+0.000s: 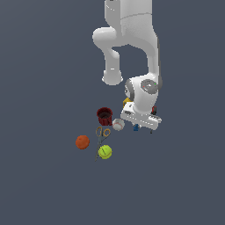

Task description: Pick up a designated object from a clutter of objects.

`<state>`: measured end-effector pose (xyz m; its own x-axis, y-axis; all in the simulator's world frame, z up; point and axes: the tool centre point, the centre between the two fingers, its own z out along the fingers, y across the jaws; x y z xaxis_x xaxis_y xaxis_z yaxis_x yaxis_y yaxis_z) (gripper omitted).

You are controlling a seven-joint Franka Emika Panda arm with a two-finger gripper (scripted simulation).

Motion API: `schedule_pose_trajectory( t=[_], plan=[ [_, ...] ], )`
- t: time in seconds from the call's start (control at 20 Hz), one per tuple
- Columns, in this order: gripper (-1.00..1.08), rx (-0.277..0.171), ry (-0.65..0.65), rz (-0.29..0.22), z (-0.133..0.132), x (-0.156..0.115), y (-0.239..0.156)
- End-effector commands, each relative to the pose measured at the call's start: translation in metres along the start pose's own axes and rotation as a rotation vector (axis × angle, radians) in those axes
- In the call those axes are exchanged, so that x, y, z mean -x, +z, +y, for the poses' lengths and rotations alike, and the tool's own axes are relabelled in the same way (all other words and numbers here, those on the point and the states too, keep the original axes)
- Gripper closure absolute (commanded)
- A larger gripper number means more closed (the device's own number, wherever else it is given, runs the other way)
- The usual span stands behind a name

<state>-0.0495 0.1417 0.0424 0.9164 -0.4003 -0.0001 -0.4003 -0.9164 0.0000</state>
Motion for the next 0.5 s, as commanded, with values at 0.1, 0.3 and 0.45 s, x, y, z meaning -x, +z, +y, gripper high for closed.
schedule_pose_trajectory(
  t=[0.1, 0.3, 0.45],
  plan=[
    [1.08, 0.0, 0.0, 0.0, 0.001, -0.001, -0.004],
    [1.08, 0.0, 0.0, 0.0, 0.002, -0.003, -0.016],
    [1.08, 0.0, 0.0, 0.0, 0.005, -0.006, -0.031]
  ],
)
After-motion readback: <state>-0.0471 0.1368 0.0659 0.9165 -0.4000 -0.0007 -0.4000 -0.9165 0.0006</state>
